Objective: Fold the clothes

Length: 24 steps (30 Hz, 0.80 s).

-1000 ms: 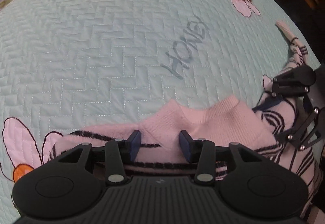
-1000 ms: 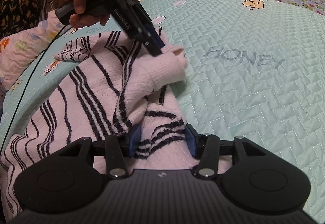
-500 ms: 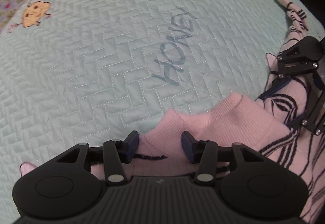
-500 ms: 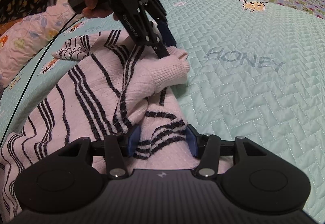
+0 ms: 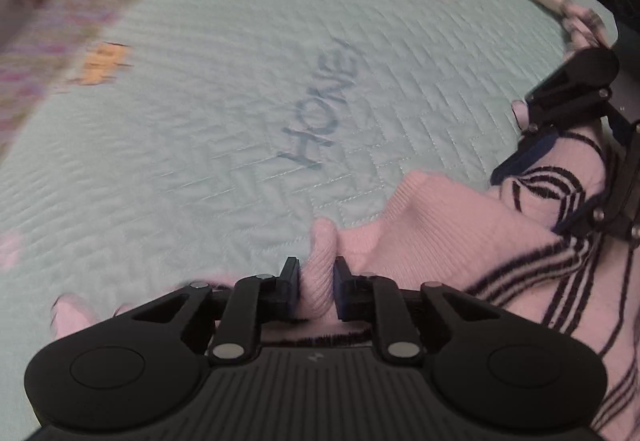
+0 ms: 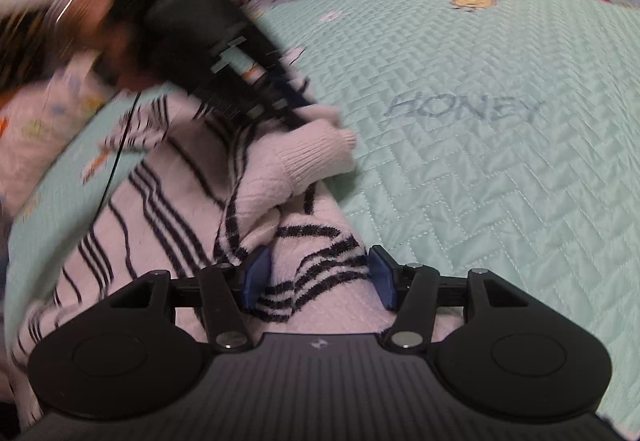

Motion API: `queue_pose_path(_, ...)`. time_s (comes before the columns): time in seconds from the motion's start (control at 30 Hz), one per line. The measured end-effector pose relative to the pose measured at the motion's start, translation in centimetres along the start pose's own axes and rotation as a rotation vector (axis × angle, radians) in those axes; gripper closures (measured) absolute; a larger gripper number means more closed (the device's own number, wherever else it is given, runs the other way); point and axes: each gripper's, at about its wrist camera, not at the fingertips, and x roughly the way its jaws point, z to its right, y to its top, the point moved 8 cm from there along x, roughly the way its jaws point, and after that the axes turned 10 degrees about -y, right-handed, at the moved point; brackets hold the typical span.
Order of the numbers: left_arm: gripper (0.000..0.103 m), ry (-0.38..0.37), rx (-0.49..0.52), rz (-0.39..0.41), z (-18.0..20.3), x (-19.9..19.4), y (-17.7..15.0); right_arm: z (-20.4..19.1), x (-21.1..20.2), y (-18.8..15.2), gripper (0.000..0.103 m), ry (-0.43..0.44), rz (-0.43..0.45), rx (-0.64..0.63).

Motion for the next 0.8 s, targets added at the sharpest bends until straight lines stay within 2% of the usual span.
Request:
queue_pose_path(0.17, 0.086, 0.230, -0.236, 0.284, -0.1, -7.4, -2.7, 0.8, -1.2, 0.5, 0.045, -0.034, 0.049, 0.071)
queue_pose_path(0.23, 0.086, 0.224, -0.329, 0.370, 0.2, -10.6, -4.2, 1.5, -1.7, 1.0, 0.045, -0.036, 0.067, 0.109)
queue_pose_path(0.33, 0.086, 0.213, -0.389, 0.374, 2.4, -11.9, -6.8, 2.6, -2.1, 2.4, 0.043, -0.006, 0.072, 0.188)
queue_pose_path(0.4, 0.086, 0.169, -0.478, 0.372, 3.3, -12.3, -8.9, 3.2, -1.9, 3.7, 0.040, -0.007, 0.080, 0.188)
queue_pose_path(0.5, 0.086, 0.140, -0.525, 0.336, 4.3, -11.1, -11.0, 2.8, -0.5, 5.8, 0.036, 0.021, 0.059, 0.086)
queue_pose_path(0.57, 0.086, 0.122, -0.554, 0.312, 4.9, -10.2, -12.4, 1.3, 0.8, 6.5, 0.036, 0.079, 0.023, -0.020)
queue_pose_path(0.7, 0.086, 0.112, -0.582, 0.319, 5.3, -10.2, -13.7, -1.4, 3.1, 6.2, 0.036, 0.158, -0.085, -0.184)
queue_pose_path(0.8, 0.086, 0.110, -0.584, 0.318, 5.6, -9.8, -14.1, -3.1, 2.3, 5.7, 0.036, 0.183, -0.077, -0.246)
